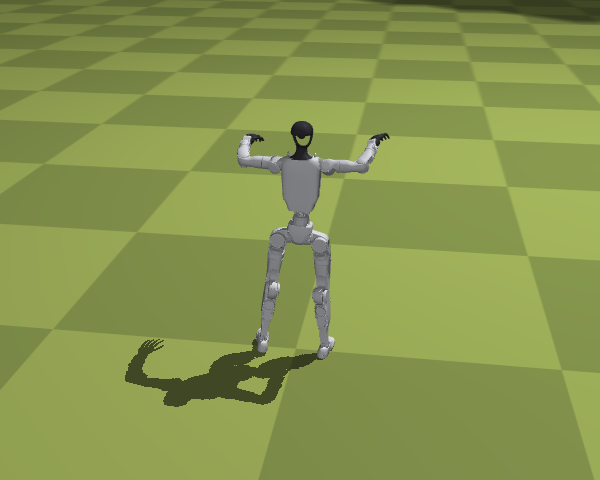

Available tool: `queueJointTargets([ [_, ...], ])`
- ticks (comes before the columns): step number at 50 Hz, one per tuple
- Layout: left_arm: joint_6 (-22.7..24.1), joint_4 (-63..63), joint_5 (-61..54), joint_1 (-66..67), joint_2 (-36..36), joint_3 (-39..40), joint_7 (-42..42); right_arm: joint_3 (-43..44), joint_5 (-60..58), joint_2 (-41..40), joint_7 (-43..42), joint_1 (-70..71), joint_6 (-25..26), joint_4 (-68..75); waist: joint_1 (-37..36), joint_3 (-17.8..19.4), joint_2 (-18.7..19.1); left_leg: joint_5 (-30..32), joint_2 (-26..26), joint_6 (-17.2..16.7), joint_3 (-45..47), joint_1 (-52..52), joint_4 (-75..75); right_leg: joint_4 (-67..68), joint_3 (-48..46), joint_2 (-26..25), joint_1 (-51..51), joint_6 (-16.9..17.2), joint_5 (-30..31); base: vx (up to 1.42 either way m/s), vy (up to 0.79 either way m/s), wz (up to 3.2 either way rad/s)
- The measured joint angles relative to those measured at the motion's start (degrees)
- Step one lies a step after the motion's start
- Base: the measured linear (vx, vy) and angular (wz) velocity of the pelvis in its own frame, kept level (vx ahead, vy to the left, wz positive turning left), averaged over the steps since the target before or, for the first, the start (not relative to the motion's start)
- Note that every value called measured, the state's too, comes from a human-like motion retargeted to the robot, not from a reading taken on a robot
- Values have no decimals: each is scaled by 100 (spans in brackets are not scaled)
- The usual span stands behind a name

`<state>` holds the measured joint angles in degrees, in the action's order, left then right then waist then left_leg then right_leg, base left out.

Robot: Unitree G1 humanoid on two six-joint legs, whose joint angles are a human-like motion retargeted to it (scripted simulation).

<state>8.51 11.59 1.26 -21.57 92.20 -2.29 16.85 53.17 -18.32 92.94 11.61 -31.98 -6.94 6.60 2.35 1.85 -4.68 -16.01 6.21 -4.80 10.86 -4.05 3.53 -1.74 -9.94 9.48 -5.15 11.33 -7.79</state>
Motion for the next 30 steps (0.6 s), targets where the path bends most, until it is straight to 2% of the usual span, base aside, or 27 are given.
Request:
queueJointTargets([
  [4, -106, 35, -176, 235, -419, 107, -95, -134, -52, -150, -151, 122, 106, -196, -136, 106, -88, 81, 27, 228, -2, 114, 374, 9, 90, 5, -62, -26, -71, 8, -15, -17],
  [8, -286, 123, -241, 635, -1109, 276, -77, -514, -203, -346, -285, 441, 280, -438, -409, 265, -306, 314, -11, 717, 106, 433, 1203, 60, 281, 147, -105, -67, -106, 9, -18, -39],
  [12, -508, 292, -215, 1168, -2015, 437, 63, -1443, -323, -641, -389, 1250, 484, -663, -669, 384, -577, 585, -86, 1238, 190, 1205, 2615, 162, 484, 349, -48, -149, -116, 10, -16, -39],
  [15, -647, 520, -346, 1561, -2747, 461, 120, -2352, -222, -985, -507, 2042, 602, -782, -799, 441, -726, 663, -229, 1381, 125, 1806, 3367, 253, 602, 438, 21, -206, -150, 13, -9, -28],
  [18, -776, 844, -723, 1897, -3517, 376, 91, -3077, 143, -1462, -680, 2635, 690, -880, -920, 546, -813, 596, -437, 1347, 140, 2080, 3236, 328, 691, 496, 30, -217, -198, 18, -3, -26],
  [22, -947, 1492, -1501, 2215, -4515, 169, -32, -3875, 1031, -2317, -965, 3279, 756, -964, -1034, 732, -782, 587, -530, 1178, 390, 1968, 1884, 385, 761, 432, -65, -180, -291, 24, 2, -28],
  [26, -1058, 2427, -2184, 2374, -5411, -71, -147, -4341, 2355, -3422, -1189, 3567, 648, -1057, -1096, 934, -549, 780, -403, 726, 571, 1613, 254, 369, 790, 163, -362, -132, -428, 33, 8, -32],
  [30, -1125, 3546, -2417, 2448, -6159, -236, -140, -4631, 3701, -4673, -1210, 3532, 474, -1098, -1056, 1002, -412, 1030, -294, 314, 581, 1397, -562, 353, 763, -14, -670, -124, -491, 40, 12, -16],
])
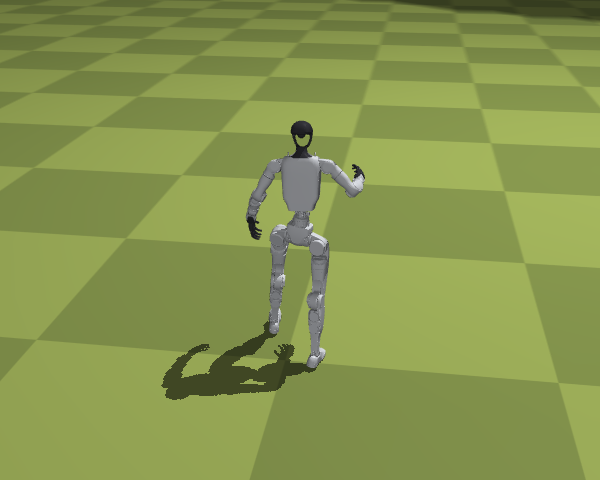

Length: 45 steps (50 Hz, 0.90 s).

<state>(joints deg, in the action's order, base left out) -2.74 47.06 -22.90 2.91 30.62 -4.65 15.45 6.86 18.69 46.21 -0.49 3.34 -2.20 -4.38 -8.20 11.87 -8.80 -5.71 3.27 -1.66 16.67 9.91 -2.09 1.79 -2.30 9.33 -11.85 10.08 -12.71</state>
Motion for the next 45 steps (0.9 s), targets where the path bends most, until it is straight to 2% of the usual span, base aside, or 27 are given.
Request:
queueJointTargets([
  [5, -41, 1116, -52, 232, -575, -23, 18, -370, 1147, -1495, 168, -338, -131, 152, 127, -136, -73, 138, -4, -119, 28, -311, -164, 191, -42, -9, -212, -89, 171, 46, 16, 1],
  [10, 59, 1767, -224, 521, -894, 16, -87, -822, 1863, -2483, 396, -849, -237, 425, 238, -212, -53, -255, 47, -65, -76, -797, -9, 1091, -108, -50, -199, -286, 832, 51, 23, 14],
  [15, 138, 2316, -368, 444, -1064, -109, -337, -1349, 2226, -2956, 480, -1217, -303, 718, 285, -354, 165, -690, 252, 30, -233, -1070, 186, 3420, -268, -162, 906, -425, 1857, 46, 24, 15],
  [17, 125, 2518, -396, 221, -1103, -214, -518, -1530, 2397, -3061, 395, -1216, -325, 827, 333, -383, 237, -802, 278, 47, -298, -1096, 234, 4227, -291, -208, 1499, -415, 1914, 39, 20, 27],
  [20, 126, 2734, -373, -242, -1150, -433, -780, -1760, 2709, -3199, 231, -1083, -413, 978, 441, -332, 356, -940, 292, 20, -405, -1162, 277, 4818, -355, -296, 2236, -402, 1547, 36, 15, 36],
  [25, 275, 2562, -363, -1150, -1175, -934, -1058, -1962, 3269, -3419, -5, -584, -658, 1145, 703, -93, 524, -1108, 196, -52, -622, -1311, 309, 3822, -659, -237, 2878, -454, 1159, 34, 9, 48],
  [29, 426, 1932, -504, -1843, -1101, -1210, -1218, -1940, 3680, -3543, -179, -53, -784, 1137, 996, 201, 519, -1260, -82, -116, -859, -1535, 352, 1421, -1103, 54, 2660, -481, 1303, 39, 0, 71],
  [30, 452, 1745, -584, -2011, -1077, -1241, -1278, -1914, 3765, -3564, -239, 88, -782, 1119, 1086, 301, 488, -1311, -185, -129, -942, -1634, 364, 704, -1229, 144, 2506, -425, 1456, 46, -6, 87],
  [33, 485, 1232, -646, -2451, -1007, -1142, -1434, -1833, 3723, -3656, -297, 512, -689, 1011, 1255, 570, 439, -1502, -322, -146, -1142, -1999, 366, -592, -1480, 256, 2292, 82, 1600, 50, -11, 68],
  [35, 533, 947, -618, -2638, -1005, -976, -1420, -1796, 3602, -3717, -186, 756, -651, 928, 1309, 626, 487, -1594, -306, -134, -1230, -2145, 393, -679, -1420, 251, 2422, 378, 1374, 51, -14, 38],
  [37, 587, 712, -808, -2695, -1032, -818, -1365, -1775, 3564, -3734, -85, 965, -625, 861, 1339, 601, 534, -1625, -312, -76, -1326, -2213, 493, -679, -1228, 233, 2431, 447, 1523, 53, -17, 28],
  [40, 635, 481, -1332, -2579, -1088, -634, -1281, -1799, 3599, -3724, 20, 1226, -595, 782, 1322, 550, 529, -1505, -399, 92, -1457, -2277, 795, -679, -1108, 317, 2231, 360, 2051, 56, -22, 11],
  [45, 510, 579, -1843, -1841, -1142, -501, -1048, -2060, 3846, -3735, 168, 1509, -677, 739, 1180, 564, 343, -782, -625, 544, -1451, -2027, 2138, -603, -1000, 549, 1673, 197, 1675, 59, -27, -18],
])
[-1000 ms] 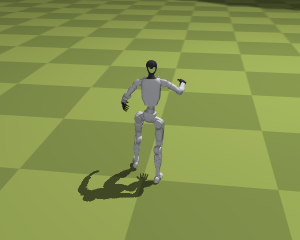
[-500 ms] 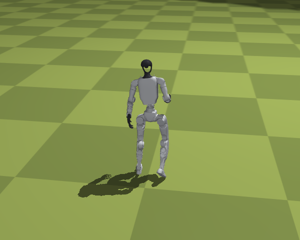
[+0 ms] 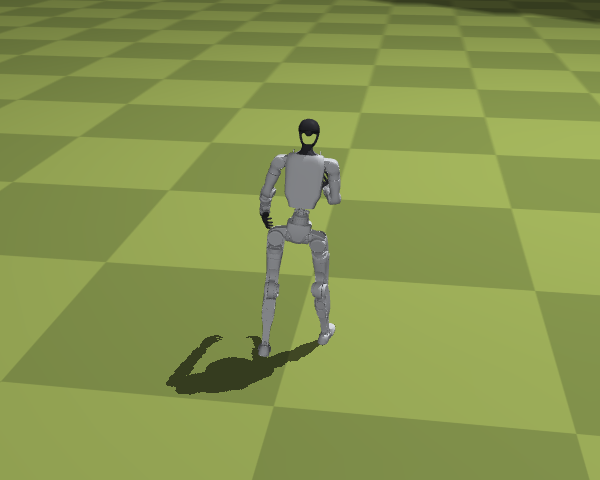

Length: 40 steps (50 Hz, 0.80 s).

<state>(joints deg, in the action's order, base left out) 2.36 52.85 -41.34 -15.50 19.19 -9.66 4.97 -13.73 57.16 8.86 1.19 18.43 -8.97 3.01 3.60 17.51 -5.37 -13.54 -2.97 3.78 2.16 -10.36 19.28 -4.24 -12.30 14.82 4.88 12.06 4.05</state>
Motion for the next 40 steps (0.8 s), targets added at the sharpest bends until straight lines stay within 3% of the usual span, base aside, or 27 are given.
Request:
queueJointTargets([
  [3, -188, 274, 21, 653, -35, -25, 300, -174, 118, 3, 152, 39, 6, -39, -108, -61, -161, 208, -150, 256, 167, 685, 1331, 199, 145, 145, -126, -17, -302, 55, -25, -27],
  [7, -416, 742, 319, 1460, -124, -102, 726, -302, 80, 62, 393, 38, 90, -156, -364, -157, -300, -66, -208, 483, 589, 1652, 2310, 324, 344, 197, -148, 100, -539, 51, -19, -37],
  [12, -599, 1254, 724, 2172, -246, -172, 980, -317, -272, 196, 555, 105, 191, -363, -901, -14, -392, -192, -222, 509, 1067, 2132, 1116, 440, 613, 101, -226, 294, -787, 49, -10, -57],
  [15, -625, 1407, 792, 2498, -315, -148, 956, -289, -516, 300, 549, 171, 175, -506, -1241, 161, -264, 155, -112, 290, 1102, 2111, -419, 529, 725, -149, -387, 264, -978, 51, -1, -61],
  [19, -535, 1447, 850, 2883, -434, -11, 946, -279, -678, 418, 528, 228, 40, -692, -1530, 385, 30, 549, 224, -260, 1140, 2073, -2018, 623, 776, -559, -828, 109, -1274, 56, 6, -45],
  [22, -458, 1428, 918, 3097, -507, 74, 1004, -317, -689, 433, 524, 241, -57, -793, -1632, 457, 112, 580, 392, -676, 1273, 2186, -2428, 654, 813, -705, -1173, 16, -1410, 59, 10, -27],
  [25, -412, 1414, 938, 3191, -519, 68, 1069, -391, -654, 368, 530, 208, -106, -863, -1697, 399, 64, 621, 452, -835, 1380, 2243, -2428, 737, 905, -730, -1399, -37, -1448, 60, 14, -27],
  [30, -416, 1580, 1090, 2819, -391, -152, 1103, -506, -507, 156, 657, 91, -63, -920, -1752, 216, 85, 985, 597, -682, 1382, 1800, -2424, 1443, 1121, -859, -1479, -242, -1109, 61, 20, -27],
  [35, -392, 1905, 1722, 1760, -102, -569, 846, -557, -415, -9, 851, -117, 40, -1002, -1707, -64, 239, 742, 873, -445, 1238, 1480, -2095, 3614, 1180, -1109, -599, -448, -207, 56, 22, -5],
  [40, -459, 1938, 2192, 216, 217, -741, 105, -560, -246, -10, 733, -228, 137, -1193, -1426, -234, 285, 373, 875, -419, 978, 1379, -1762, 4941, 713, -964, 384, -691, -576, 47, 16, 41],
])
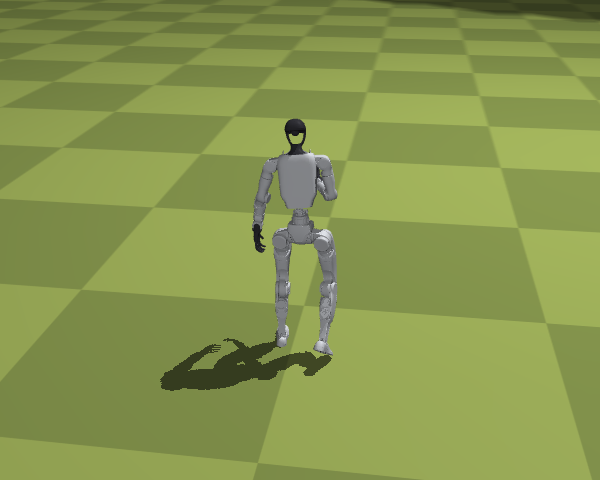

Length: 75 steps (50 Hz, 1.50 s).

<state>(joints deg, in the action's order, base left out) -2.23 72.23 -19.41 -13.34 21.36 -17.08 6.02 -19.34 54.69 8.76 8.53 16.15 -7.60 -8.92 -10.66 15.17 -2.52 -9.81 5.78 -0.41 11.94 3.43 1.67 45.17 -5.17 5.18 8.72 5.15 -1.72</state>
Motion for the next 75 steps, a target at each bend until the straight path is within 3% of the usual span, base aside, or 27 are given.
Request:
queueJointTargets([
  [5, 129, -443, -216, -1567, 214, -5, -538, -19, 50, 94, -76, -21, 58, -232, 422, -10, -5, -231, -179, -54, -294, -190, 189, -1015, -278, 108, 271, -61, -249, 41, 8, 67],
  [9, 267, -1016, -594, -2634, 364, -133, -724, -25, 70, 185, -176, 62, 159, -383, 734, 75, -151, -422, -482, -120, -482, -455, 235, -2939, -499, 355, 90, 25, 24, 40, 0, 62],
  [13, 324, -1553, -806, -3442, 507, -351, -902, -12, -90, 212, -332, 193, 334, -494, 943, 208, -381, -635, -792, -141, -643, -862, 219, -4695, -629, 598, -108, 429, 689, 43, -8, 42],
  [15, 340, -1764, -699, -3688, 546, -427, -943, -17, -271, 179, -314, 232, 381, -539, 975, 211, -425, -724, -818, -153, -676, -1052, 191, -5017, -642, 617, -2, 706, 592, 45, -12, 12],
  [19, 397, -2138, -475, -3693, 502, -484, -894, -39, -511, 134, -204, 207, 394, -591, 1026, 40, -398, -815, -786, -146, -771, -1303, 203, -5017, -502, 578, 150, 930, 313, 48, -15, 11],
  [23, 358, -2448, -297, -3176, 350, -391, -654, -34, -604, 140, -70, 186, 432, -592, 1063, -173, -449, -741, -890, -51, -950, -1439, 424, -5017, -579, 712, -114, 910, 688, 52, -20, 19],
  [27, 232, -2518, -34, -2146, 143, -192, -267, -86, -577, 145, 43, 130, 413, -585, 1067, -352, -536, -306, -981, 129, -1011, -1384, 1097, -5015, -702, 863, -538, 835, 484, 55, -25, 15],
  [32, 36, -2047, -61, -471, -116, 38, -29, -170, -280, 168, -96, 70, 256, -615, 1019, -549, -745, 282, -1011, 555, -588, -566, 3032, -4827, -667, 1070, -923, 682, 38, 54, -28, 7],
  [36, -115, -1070, -351, 690, -305, 201, -155, -151, -12, 235, -324, 76, 53, -702, 857, -640, -826, 84, -882, 876, -179, 308, 4370, -4576, -569, 1075, -1007, 625, -258, 48, -23, -14],
  [42, -522, 452, -475, 1878, -421, 555, -101, -16, 126, 338, -429, 158, -7, -836, 294, -430, -914, -476, -1006, 1001, 82, 818, 3769, -4303, -301, 969, -1186, 593, -568, 46, -13, -52],
  [45, -590, 641, -593, 2387, -383, 784, -1, 63, 109, 406, -414, 215, 2, -900, -28, -238, -843, -342, -1004, 867, 137, 756, 2422, -4253, -161, 800, -1343, 582, -659, 46, -4, -62],
  [50, -310, 138, -1051, 3178, -360, 1303, 172, 144, 116, 526, -323, 234, -145, -1045, -430, 76, -486, 203, -702, 276, 197, 577, 90, -4294, 36, 319, -1832, 636, -753, 50, 4, -53],
  [55, -6, -320, -1223, 3518, -434, 1531, 387, 81, 190, 522, -202, 85, -321, -1195, -585, 212, -349, 483, -494, -395, 192, 753, -667, -4313, 220, 110, -2342, 682, -803, 55, 10, -33],
  [60, -4, -102, -1000, 2934, -381, 1194, 373, -40, 226, 408, -115, -116, -308, -1274, -626, 196, -404, 774, -409, -354, 88, 551, -667, -3766, 417, 29, -2466, 520, -506, 58, 15, -23],
  [63, -37, 190, -809, 2199, -290, 810, 282, -97, 210, 349, -26, -278, -234, -1293, -637, 166, -373, 589, -276, -166, 8, 210, -528, -2727, 477, -89, -2188, 372, 152, 59, 19, -16],
  [68, 0, 286, -741, 743, -101, 427, -242, -220, 141, 367, -77, -523, -149, -1328, -494, -72, -388, -34, -116, -11, -141, -60, -187, -132, 290, -144, -778, 317, 1283, 53, 18, 6],
  [70, 26, 156, -777, 95, -31, 430, -544, -261, 190, 417, -154, -567, -123, -1352, -347, -143, -392, -190, -112, -30, -229, -142, -123, 550, 134, -104, -242, 232, 1223, 48, 15, 38],
  [72, 57, -54, -788, -567, 31, 444, -775, -305, 262, 479, -197, -575, -105, -1377, -159, -165, -367, -287, -121, -77, -332, -255, -89, 794, -74, -37, 137, 76, 783, 46, 12, 53],
  [75, 110, -458, -790, -1525, 119, 399, -930, -372, 339, 578, -186, -552, -57, -1421, 149, -155, -318, -384, -167, -127, -500, -433, -53, 502, -429, 92, 484, -117, 236, 45, 9, 60],
])
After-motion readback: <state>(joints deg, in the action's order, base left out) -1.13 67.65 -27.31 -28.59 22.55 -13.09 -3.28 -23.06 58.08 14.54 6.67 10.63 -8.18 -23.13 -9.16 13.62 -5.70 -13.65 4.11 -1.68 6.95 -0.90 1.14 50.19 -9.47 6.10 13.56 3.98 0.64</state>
